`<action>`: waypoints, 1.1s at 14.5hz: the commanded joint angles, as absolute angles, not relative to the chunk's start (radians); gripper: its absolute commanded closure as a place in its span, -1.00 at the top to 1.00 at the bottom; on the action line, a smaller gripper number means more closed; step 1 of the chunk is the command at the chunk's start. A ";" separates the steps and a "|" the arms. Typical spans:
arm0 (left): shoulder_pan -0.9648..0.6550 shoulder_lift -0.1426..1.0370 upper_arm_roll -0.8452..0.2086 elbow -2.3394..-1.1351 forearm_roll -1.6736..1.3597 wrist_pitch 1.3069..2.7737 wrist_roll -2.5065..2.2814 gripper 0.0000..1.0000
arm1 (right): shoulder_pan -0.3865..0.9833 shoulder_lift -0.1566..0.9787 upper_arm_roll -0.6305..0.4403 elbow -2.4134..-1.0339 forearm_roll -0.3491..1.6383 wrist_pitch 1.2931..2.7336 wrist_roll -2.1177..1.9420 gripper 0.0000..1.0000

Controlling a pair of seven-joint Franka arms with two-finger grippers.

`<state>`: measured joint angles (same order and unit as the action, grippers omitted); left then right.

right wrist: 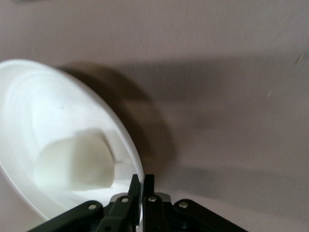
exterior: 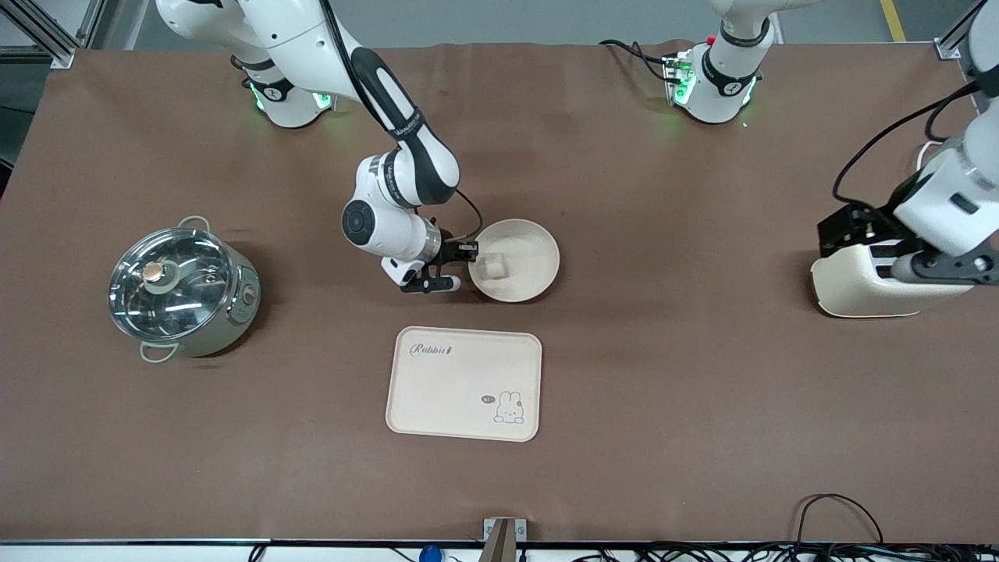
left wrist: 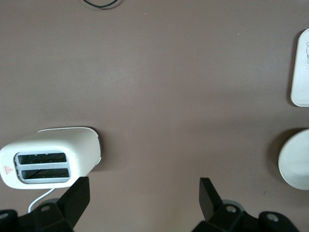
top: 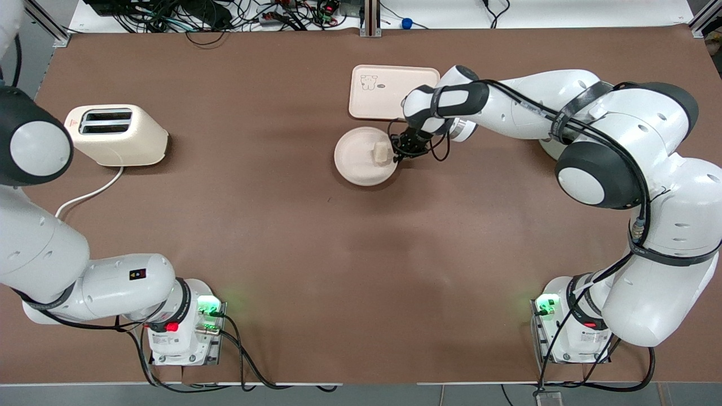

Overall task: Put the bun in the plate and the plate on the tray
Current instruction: 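Carry the plate onto the tray and open the right gripper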

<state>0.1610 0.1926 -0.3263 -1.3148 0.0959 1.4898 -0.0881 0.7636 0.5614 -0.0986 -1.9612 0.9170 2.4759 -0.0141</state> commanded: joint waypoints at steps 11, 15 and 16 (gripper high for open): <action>0.067 0.012 -0.163 -1.516 0.020 1.486 0.014 1.00 | 0.433 0.797 -0.101 -1.449 0.775 2.260 -0.028 -0.99; 0.066 0.024 -0.163 -1.500 0.021 1.489 0.012 1.00 | 0.445 0.887 -0.100 -1.378 0.767 2.243 -0.026 -0.99; 0.066 0.032 -0.163 -1.494 0.020 1.489 0.012 1.00 | 0.446 0.893 -0.098 -1.374 0.767 2.231 -0.025 -0.99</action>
<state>0.0650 0.0131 -0.1639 -1.5201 0.0238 1.4880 -0.0007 0.4483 0.8653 -0.1073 -1.4224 0.7809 2.2592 -0.0333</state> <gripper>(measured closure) 0.000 0.960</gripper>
